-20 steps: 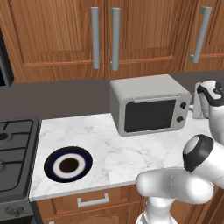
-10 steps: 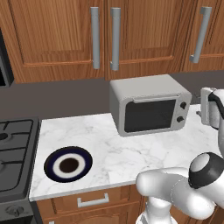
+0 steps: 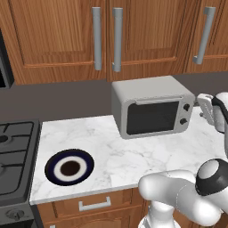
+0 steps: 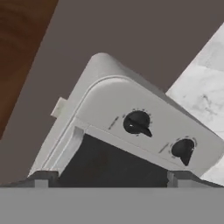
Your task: Pull the toaster oven rack outwards. Pick up the baguette from the plate and place it on the toaster oven rack. Close the toaster oven door fully and set the temperature to the lowest setting.
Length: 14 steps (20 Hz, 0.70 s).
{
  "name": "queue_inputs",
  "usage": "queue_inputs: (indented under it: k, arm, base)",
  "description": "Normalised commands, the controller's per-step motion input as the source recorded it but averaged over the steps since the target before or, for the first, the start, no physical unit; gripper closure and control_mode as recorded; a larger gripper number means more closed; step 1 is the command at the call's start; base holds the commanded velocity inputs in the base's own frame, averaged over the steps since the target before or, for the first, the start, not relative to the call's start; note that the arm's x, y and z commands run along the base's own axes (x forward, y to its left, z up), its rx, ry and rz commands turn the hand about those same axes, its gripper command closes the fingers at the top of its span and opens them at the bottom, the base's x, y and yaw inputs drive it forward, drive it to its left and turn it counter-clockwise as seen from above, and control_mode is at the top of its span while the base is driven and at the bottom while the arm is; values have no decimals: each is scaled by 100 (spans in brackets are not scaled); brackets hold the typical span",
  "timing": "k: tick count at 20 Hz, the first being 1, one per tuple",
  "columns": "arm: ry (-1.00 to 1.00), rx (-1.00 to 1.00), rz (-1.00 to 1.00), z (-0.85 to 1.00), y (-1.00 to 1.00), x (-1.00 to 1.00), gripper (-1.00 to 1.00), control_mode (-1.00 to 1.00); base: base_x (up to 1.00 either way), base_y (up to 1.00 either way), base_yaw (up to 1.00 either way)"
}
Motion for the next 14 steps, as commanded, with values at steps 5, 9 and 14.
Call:
queue_inputs:
  k: [5, 9, 14]
  arm:
    - [-9, -45, 24, 0, 0, 1, -100, -100]
    - [-15, -44, 17, 0, 0, 0, -100, -100]
    - [-15, -21, 6, -31, -9, 1, -100, -100]
  base:
    - [0, 0, 0]
    - [0, 0, 0]
    - [0, 0, 0]
